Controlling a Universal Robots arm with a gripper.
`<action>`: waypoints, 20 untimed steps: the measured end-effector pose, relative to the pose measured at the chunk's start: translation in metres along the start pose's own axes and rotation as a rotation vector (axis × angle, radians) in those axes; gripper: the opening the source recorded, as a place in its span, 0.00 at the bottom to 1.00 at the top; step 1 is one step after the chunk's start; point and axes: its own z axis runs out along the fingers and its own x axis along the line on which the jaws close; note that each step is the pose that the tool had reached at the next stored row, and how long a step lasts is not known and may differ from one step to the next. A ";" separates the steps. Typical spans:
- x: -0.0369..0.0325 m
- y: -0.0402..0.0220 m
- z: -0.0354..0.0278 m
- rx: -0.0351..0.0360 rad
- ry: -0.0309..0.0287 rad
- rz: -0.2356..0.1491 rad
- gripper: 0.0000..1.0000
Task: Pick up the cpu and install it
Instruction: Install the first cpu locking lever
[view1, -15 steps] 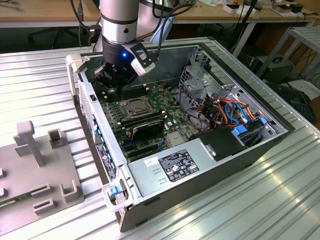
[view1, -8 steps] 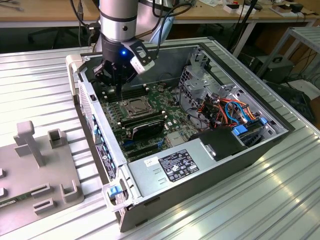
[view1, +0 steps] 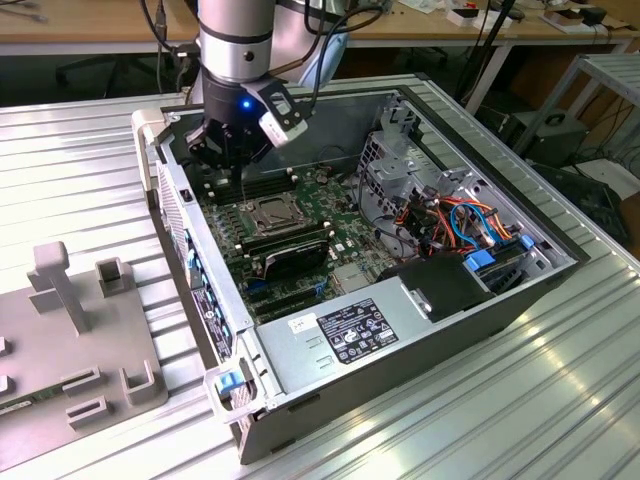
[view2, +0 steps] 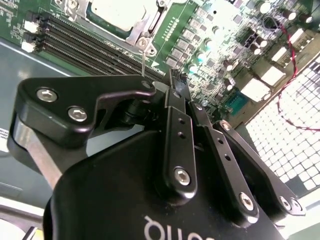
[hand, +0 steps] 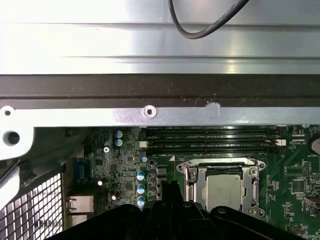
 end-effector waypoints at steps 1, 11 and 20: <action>0.0000 0.0004 0.0002 -0.0042 -0.0002 0.000 0.11; 0.0003 0.0018 0.0016 -0.0709 -0.0059 0.002 0.11; 0.0010 -0.0011 0.0028 -0.1201 -0.0108 -0.006 0.11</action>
